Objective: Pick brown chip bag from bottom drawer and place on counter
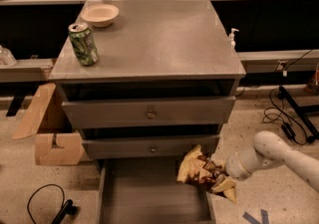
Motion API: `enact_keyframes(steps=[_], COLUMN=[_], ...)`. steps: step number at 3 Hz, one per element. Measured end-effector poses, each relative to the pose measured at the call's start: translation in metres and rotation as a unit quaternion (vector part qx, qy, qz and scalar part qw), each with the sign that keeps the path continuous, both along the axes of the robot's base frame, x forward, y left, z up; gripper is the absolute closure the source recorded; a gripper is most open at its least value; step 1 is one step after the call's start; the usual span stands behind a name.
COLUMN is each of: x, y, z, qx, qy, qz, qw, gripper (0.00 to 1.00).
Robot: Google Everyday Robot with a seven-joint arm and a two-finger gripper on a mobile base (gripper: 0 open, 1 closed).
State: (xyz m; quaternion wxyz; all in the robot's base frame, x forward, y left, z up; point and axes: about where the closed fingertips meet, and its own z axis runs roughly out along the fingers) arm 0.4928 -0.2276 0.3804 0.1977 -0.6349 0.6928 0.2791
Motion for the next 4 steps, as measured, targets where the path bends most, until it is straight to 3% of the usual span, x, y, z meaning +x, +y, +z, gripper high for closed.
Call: enact_keyframes(steps=[1, 2, 3, 4], x=[-0.013, -0.011, -0.011, -0.015], y=[-0.016, -0.022, -0.022, -0.026], z=[0.075, 0.108, 0.108, 0.137], qx=[-0.023, -0.038, -0.037, -0.023], qy=[-0.018, -0.035, -0.035, -0.031], qz=[-0.016, -0.017, -0.016, -0.014], qw=[0.9994, 0.9985, 0.9986, 0.9992], gripper=[1.0, 1.0, 1.0, 1.0])
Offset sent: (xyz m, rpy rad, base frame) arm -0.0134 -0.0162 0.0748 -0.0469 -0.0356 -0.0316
